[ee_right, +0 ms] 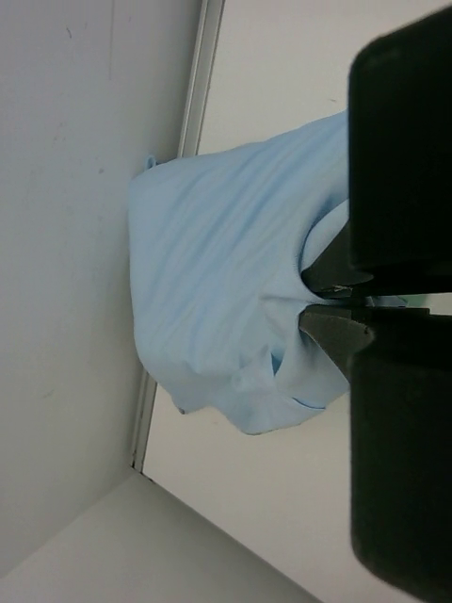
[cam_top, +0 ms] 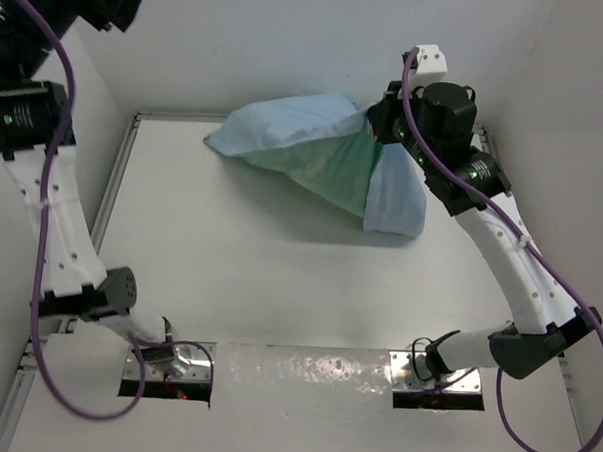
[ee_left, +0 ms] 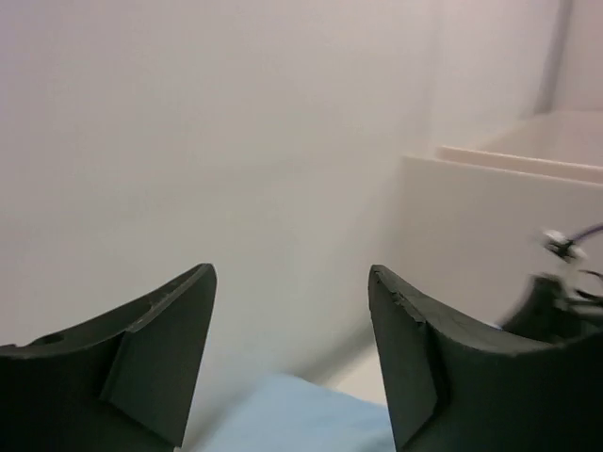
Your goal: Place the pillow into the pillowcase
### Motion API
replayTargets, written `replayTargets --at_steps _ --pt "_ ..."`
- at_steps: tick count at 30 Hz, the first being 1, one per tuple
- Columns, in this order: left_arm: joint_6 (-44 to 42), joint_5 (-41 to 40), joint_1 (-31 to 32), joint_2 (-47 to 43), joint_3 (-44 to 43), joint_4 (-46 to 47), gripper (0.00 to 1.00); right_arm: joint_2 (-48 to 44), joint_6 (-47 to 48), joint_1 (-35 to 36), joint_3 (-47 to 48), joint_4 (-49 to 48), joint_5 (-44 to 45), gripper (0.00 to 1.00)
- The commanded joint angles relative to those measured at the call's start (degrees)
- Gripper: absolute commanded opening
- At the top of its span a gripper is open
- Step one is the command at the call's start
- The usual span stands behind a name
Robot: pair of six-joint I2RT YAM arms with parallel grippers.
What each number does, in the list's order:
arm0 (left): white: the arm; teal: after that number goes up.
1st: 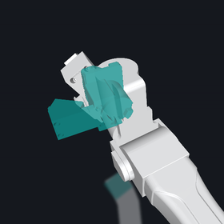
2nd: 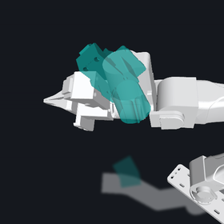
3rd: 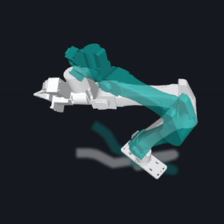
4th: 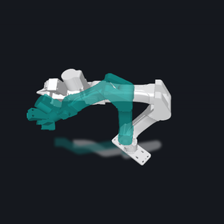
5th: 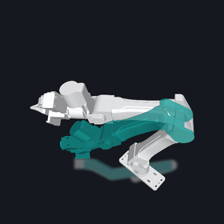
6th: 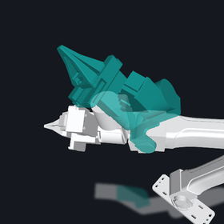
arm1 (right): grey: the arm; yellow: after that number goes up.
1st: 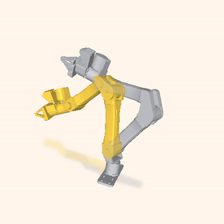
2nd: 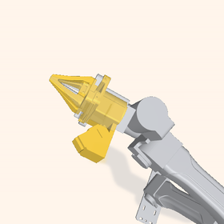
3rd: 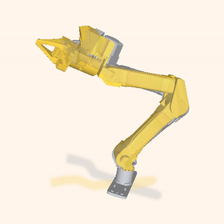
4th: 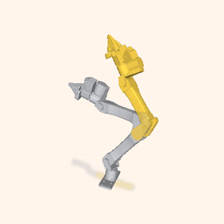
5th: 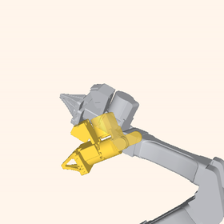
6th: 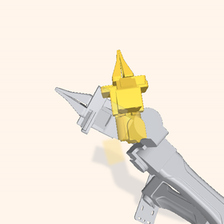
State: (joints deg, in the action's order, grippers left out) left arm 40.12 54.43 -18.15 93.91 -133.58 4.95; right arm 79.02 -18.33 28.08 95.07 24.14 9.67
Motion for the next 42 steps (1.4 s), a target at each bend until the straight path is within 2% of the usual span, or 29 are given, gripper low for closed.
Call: replayTargets --at_steps 1,2,3,5,6,7,10,11,13,14,15,16,17,20,21,27,29,31,32,34,38,40,42 --pt "-44.21 -28.05 6.11 -0.57 2.85 -31.04 0.65 -1.24 2.24 0.75 2.14 -3.4 4.39 0.0" --pt "-48.95 -28.5 6.37 -0.48 5.41 -33.4 0.65 -1.33 2.33 0.84 2.23 -3.57 4.65 0.0" --pt "-53.26 -24.85 6.81 -0.65 8.22 -38.39 0.65 -1.15 2.85 0.84 2.32 -3.66 5.61 0.0" --pt "-69.67 -19.04 8.21 -0.66 16.81 -46.3 0.63 -0.54 3.38 0.84 2.93 -3.66 6.5 0.0" --pt "-75.74 -16.75 10.13 -1.0 19.56 -55.22 0.62 -0.28 3.99 0.84 3.11 -3.66 7.02 0.0" --pt "-86.16 -17.08 10.76 -1.44 26.46 -57.92 0.61 -0.01 4.35 0.75 3.54 -3.49 7.11 0.0" --pt "-94.41 -25.49 11.47 -2.94 37.83 -55.07 0.64 0.69 4.09 0.75 4.51 -3.14 6.07 0.0" --pt "-95.74 -27.95 11.73 -3.03 44.04 -53.05 0.65 0.69 3.65 0.84 4.77 -2.7 5.45 0.0" --pt "-98.2 -33.07 12.52 -2.77 49.35 -46.72 0.68 0.69 2.77 0.75 5.13 -2.43 4.4 0.0" --pt "-98.04 -33.51 12.61 -2.68 53.9 -41.57 0.7 0.78 2.51 0.75 5.13 -2.35 3.87 0.0" --pt "-94.12 -33.78 12.62 -1.72 55.69 -38.29 0.76 0.52 2.59 0.84 5.04 -2.17 4.04 0.0" --pt "-90.95 -34.13 12.53 0.9 56.66 -34.0 0.77 0.34 2.86 0.75 4.87 -1.99 4.13 0.0" --pt "-84.65 -34.22 12.53 2.75 55.8 -33.0 0.77 -0.01 2.95 0.75 4.26 -1.99 4.04 0.0" --pt "-75.75 -31.25 11.83 10.29 49.22 -30.81 0.79 -0.97 3.47 0.75 2.67 -2.61 4.56 0.0" --pt "-69.01 -30.71 11.56 11.98 46.77 -29.49 0.79 -1.5 3.73 0.75 1.71 -2.43 4.91 0.0" --pt "-53.51 -24.21 11.12 21.65 41.14 -18.67 0.8 -3.26 5.05 0.75 -1.81 -1.55 7.55 0.0" --pt "-50.07 -24.46 11.12 27.95 37.71 -19.01 0.8 -3.61 5.58 0.75 -2.6 -1.2 8.43 0.0" --pt "-48.48 -24.64 11.12 33.24 29.55 -22.77 0.84 -3.79 5.67 0.75 -2.78 -0.68 8.61 0.0" --pt "-47.95 -24.38 11.12 38.14 26.56 -23.92 0.95 -3.88 5.58 0.75 -2.96 -0.5 8.61 0.0" --pt "-45.31 -26.21 11.12 41.6 21.0 -23.24 1.0 -3.97 4.97 0.75 -3.04 0.81 8.52 0.0" --pt "-41.97 -30.88 11.47 45.65 19.16 -15.94 1.0 -4.58 3.3 0.75 -4.53 3.19 8.35 0.0" --pt "-42.4 -28.34 11.65 49.85 15.21 -20.13 0.98 -4.76 2.77 0.75 -5.06 3.72 9.31 0.0" --pt "-43.28 -24.4 11.65 51.81 11.41 -24.62 0.84 -5.11 2.68 0.75 -5.77 3.63 10.54 0.0"
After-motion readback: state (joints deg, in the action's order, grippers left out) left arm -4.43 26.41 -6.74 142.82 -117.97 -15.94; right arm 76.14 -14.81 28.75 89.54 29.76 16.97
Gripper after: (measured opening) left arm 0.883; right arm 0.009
